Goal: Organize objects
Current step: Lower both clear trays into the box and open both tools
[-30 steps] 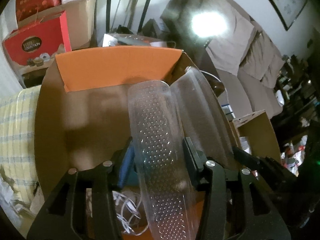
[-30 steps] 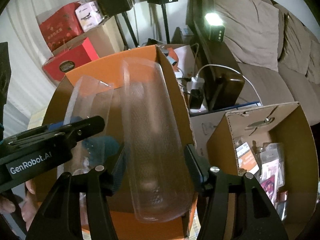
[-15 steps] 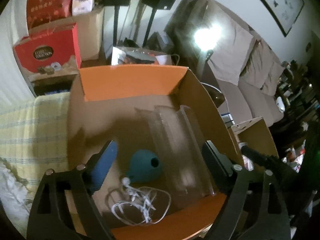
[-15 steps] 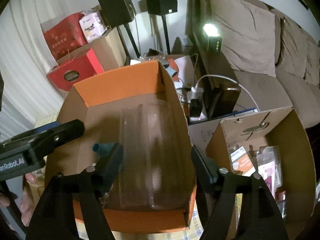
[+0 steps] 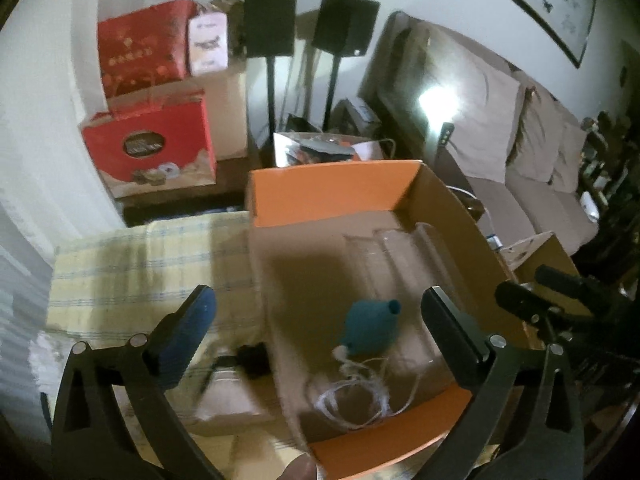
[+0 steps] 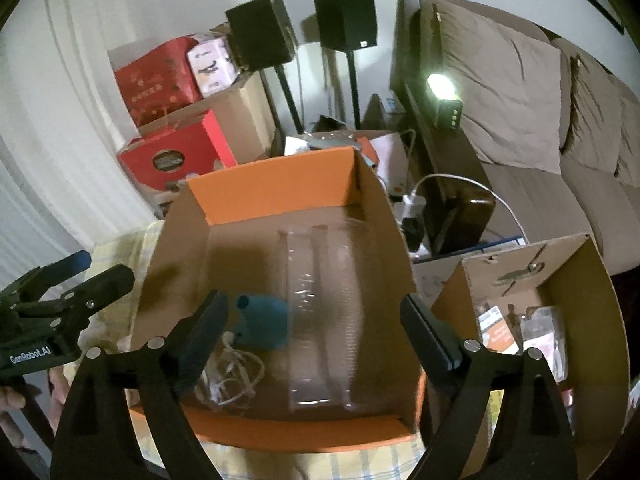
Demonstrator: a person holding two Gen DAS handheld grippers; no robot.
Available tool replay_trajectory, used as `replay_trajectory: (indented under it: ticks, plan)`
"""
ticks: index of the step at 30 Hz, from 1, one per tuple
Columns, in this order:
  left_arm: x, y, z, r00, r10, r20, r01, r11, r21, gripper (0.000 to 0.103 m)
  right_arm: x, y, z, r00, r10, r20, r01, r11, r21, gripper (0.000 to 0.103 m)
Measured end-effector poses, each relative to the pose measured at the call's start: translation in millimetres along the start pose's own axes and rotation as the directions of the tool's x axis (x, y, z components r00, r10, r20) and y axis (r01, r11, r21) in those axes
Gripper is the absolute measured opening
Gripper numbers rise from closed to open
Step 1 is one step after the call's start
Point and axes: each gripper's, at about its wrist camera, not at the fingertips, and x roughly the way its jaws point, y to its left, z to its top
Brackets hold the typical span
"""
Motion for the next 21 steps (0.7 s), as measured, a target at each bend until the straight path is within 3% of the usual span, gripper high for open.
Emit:
replay_trajectory:
  ticks: [7, 21]
  plan:
    - [-24, 23, -10, 0.997, 0.054, 0.055, -0.054, 0.999, -0.006, 0.103, -5, 26, 1, 0.999, 0.025, 0.027, -0.025, 0.999, -0.030, 0.101]
    - [-62, 69, -24, 0.990, 0.091, 0.110, -0.086, 0.995, -0.049, 0.103, -18, 85, -3, 0.996, 0.063, 0.070, -0.056, 0.994, -0.096, 0.102]
